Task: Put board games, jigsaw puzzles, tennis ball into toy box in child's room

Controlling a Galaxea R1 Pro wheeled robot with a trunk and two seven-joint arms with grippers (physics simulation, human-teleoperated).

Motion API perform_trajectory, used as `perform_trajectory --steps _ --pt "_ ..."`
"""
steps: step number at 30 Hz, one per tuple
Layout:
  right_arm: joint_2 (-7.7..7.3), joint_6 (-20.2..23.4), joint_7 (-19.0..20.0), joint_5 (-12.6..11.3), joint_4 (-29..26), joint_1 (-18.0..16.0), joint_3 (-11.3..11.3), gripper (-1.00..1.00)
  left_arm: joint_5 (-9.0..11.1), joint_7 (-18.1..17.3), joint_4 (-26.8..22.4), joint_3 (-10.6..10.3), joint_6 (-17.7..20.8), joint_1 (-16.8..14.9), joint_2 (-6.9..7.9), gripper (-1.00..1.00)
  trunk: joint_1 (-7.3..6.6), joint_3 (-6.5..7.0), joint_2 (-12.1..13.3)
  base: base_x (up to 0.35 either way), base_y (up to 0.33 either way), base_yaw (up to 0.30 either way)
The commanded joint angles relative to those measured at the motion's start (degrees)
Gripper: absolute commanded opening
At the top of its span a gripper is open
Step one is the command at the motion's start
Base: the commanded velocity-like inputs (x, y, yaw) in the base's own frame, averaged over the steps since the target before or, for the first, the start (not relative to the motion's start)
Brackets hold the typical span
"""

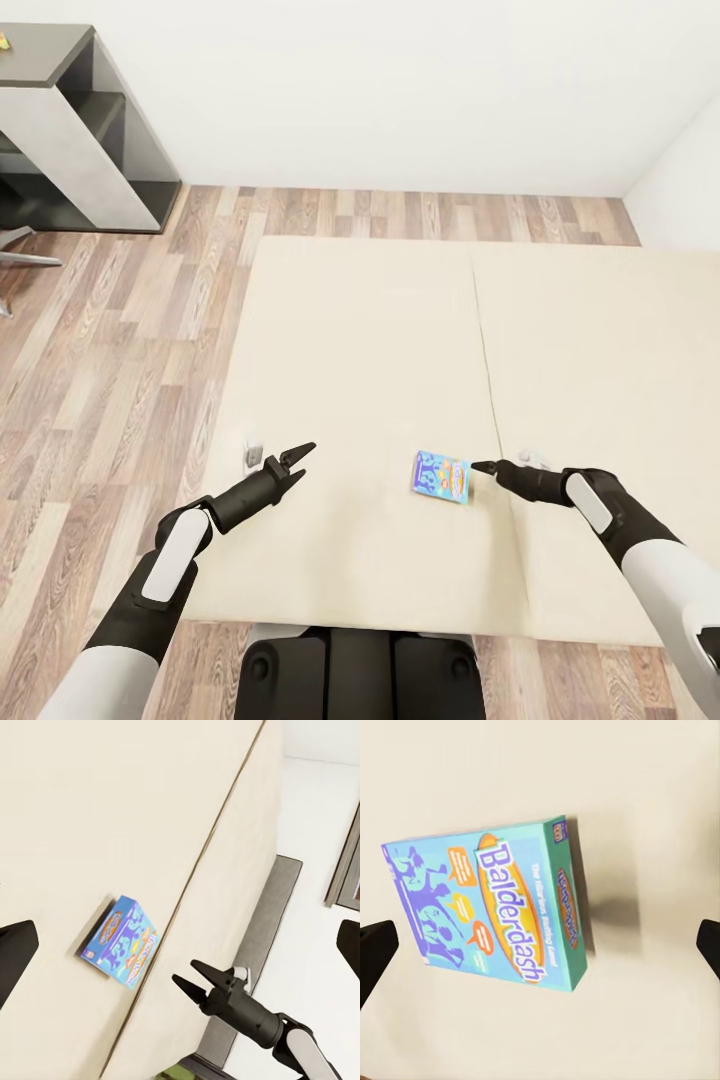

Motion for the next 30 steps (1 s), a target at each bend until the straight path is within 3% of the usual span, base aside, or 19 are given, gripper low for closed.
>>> perform_trajectory --steps 1,30 --pt "-0.09 0.1 0.11 -0.08 -0.04 -0.04 0.28 1.0 0.17 -0.06 0.0 0.1 0.42 -0.02 -0.02 1.0 0.03 -0.11 -0.09 0.0 0.0 0.0" --pt "-0.52 0.11 0.49 0.03 -0.13 -0.69 0.29 1.0 0.3 -0.46 -0.21 -0.15 0.47 -0.02 -0.11 1.0 0.03 -2.59 -0.09 0.0 0.0 0.0"
